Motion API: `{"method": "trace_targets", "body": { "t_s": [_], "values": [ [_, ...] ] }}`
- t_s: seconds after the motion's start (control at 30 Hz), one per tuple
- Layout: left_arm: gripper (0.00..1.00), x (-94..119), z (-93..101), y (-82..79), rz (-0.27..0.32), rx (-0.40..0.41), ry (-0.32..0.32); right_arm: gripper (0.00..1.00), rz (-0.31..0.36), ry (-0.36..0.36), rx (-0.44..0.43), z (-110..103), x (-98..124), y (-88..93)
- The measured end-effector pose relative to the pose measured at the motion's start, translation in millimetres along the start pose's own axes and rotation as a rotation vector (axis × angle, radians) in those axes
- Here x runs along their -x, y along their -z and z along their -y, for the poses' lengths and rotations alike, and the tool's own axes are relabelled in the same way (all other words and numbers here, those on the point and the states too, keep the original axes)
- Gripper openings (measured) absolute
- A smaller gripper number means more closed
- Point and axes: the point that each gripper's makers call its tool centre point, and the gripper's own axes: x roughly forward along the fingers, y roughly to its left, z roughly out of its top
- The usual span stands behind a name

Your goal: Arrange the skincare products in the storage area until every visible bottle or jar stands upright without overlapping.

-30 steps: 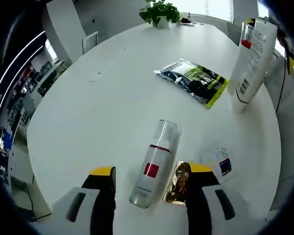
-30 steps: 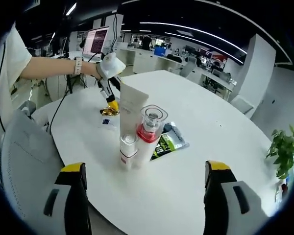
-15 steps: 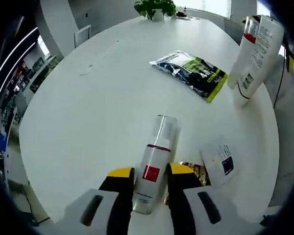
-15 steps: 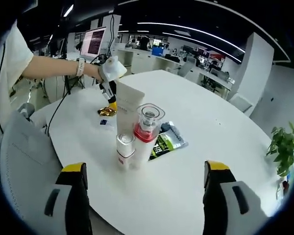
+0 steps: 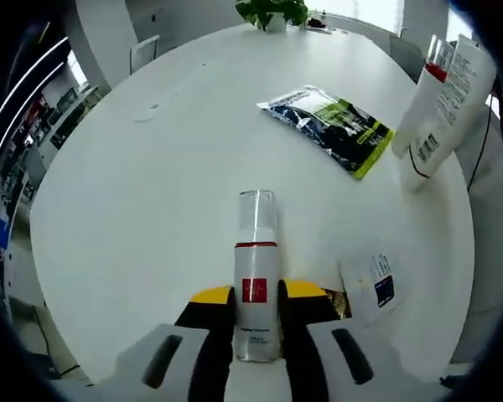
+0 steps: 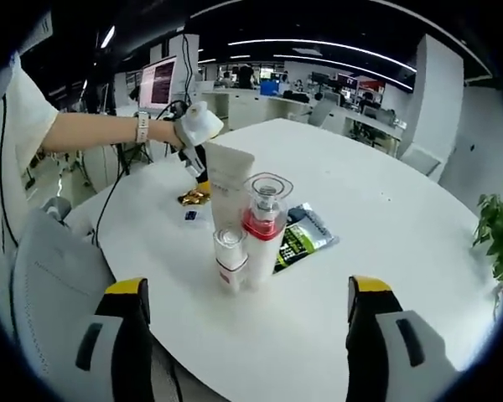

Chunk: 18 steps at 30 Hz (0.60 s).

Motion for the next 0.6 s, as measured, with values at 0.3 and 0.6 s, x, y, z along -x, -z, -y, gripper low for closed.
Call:
{"method": "trace_targets", "body": {
  "t_s": [0.3,0.6],
  "values": [
    [0.16,19,1.1,-9.4,0.067,0.039,-0.059,0.98,0.01,-0.01,-0.009,-5,2,-0.2],
    [0.16,54,29.4,-24.6,0.185,0.04,-0.13,0.96,0.027,-0.025,-0.022,-14,4,2.4]
  ]
}}
